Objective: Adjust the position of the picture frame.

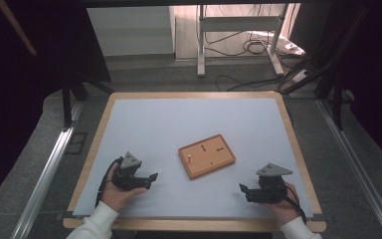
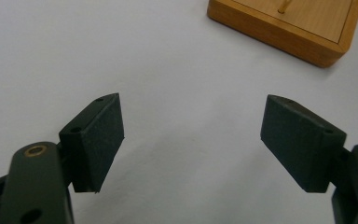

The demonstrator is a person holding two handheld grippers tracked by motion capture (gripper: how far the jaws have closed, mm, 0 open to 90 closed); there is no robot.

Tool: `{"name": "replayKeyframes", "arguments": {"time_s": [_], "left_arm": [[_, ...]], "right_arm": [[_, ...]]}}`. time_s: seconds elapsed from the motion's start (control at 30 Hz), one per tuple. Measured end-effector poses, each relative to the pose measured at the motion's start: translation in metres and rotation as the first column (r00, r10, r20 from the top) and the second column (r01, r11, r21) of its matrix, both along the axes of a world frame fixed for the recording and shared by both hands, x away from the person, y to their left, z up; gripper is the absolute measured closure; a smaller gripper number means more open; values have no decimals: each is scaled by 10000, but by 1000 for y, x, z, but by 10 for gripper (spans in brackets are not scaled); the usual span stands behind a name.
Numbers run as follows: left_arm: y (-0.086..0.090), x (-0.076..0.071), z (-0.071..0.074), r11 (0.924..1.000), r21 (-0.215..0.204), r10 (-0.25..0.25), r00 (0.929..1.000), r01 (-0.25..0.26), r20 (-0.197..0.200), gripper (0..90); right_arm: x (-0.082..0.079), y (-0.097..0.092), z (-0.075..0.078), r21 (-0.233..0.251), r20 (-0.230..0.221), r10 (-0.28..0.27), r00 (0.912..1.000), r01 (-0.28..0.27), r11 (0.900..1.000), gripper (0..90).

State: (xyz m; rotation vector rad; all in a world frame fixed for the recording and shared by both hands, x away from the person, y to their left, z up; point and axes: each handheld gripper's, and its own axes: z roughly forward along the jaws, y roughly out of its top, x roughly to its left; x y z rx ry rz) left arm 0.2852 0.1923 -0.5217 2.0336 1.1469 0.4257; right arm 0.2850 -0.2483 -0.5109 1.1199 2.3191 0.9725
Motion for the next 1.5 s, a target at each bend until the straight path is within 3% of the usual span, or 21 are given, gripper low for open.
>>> {"name": "replayKeyframes", "arguments": {"time_s": [0.3, 0.63, 0.9, 1.1, 1.5], "left_arm": [[-8, 4, 11, 9997, -75, -233, 9994, 235, 265, 240], [-30, 14, 23, 9974, -373, -606, 9973, 622, 417, 276], [-56, 24, 22, 9931, -596, -981, 9942, 1006, 439, 267], [-70, 25, 21, 9935, -312, -1077, 9926, 1096, 568, 266], [-96, 40, 15, 9928, -251, -1162, 9919, 1176, 515, 295]], "right_arm": [[-4, -1, 2, 22, 51, -56, 10000, 56, 10000, 131], [-7, -1, 3, -13, 75, -70, 9999, 70, 10000, 131], [-6, -1, 1, -45, 46, -29, 10000, 29, 10000, 132], [-6, -3, 2, -13, 84, -112, 9999, 113, 9999, 132], [-6, -4, 3, -23, 111, -124, 9999, 124, 9999, 132]]}}
